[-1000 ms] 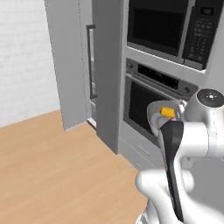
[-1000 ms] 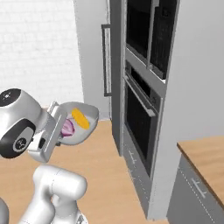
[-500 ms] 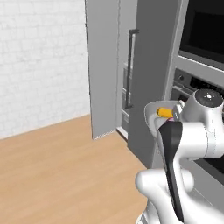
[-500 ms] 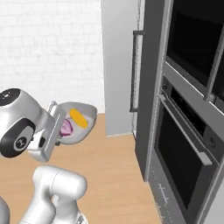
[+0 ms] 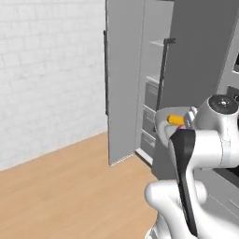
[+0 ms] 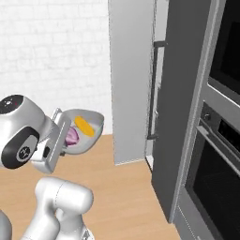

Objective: Take the meat container that has the shrimp and place it on the second highest rack of the freezer. Then take the vegetable container that has the corn and onion and place it on the highest rack of the freezer.

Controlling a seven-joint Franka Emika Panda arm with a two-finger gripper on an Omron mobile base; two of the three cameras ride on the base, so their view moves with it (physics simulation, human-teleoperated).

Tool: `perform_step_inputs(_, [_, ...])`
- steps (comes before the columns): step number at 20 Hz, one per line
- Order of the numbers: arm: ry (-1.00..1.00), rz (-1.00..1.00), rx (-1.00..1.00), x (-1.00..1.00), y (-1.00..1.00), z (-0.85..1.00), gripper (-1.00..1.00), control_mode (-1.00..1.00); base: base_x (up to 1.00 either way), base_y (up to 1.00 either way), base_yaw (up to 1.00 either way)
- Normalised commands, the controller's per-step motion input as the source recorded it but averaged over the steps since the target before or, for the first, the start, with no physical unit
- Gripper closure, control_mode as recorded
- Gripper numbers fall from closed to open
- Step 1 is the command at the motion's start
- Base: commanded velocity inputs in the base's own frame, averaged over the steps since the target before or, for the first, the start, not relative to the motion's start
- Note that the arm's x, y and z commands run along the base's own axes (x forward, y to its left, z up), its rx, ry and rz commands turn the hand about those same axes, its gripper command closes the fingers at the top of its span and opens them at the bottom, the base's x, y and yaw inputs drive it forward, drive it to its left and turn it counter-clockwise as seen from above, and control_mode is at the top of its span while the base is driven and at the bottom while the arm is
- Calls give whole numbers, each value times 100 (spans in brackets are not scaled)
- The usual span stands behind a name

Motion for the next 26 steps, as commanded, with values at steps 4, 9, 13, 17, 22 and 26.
perform_step_inputs(4, [0,0,0,0,0,0,100,100,100,94,-46])
perform_step_inputs(9, [0,0,0,0,0,0,100,100,100,93,-50])
perform_step_inputs(13, [0,0,0,0,0,0,100,100,100,74,-45])
perform_step_inputs(17, [0,0,0,0,0,0,100,100,100,87,-48])
perform_step_inputs(22, [0,0,0,0,0,0,100,100,93,72,-51])
perform_step_inputs(26, [0,0,0,0,0,0,100,100,55,3,-39])
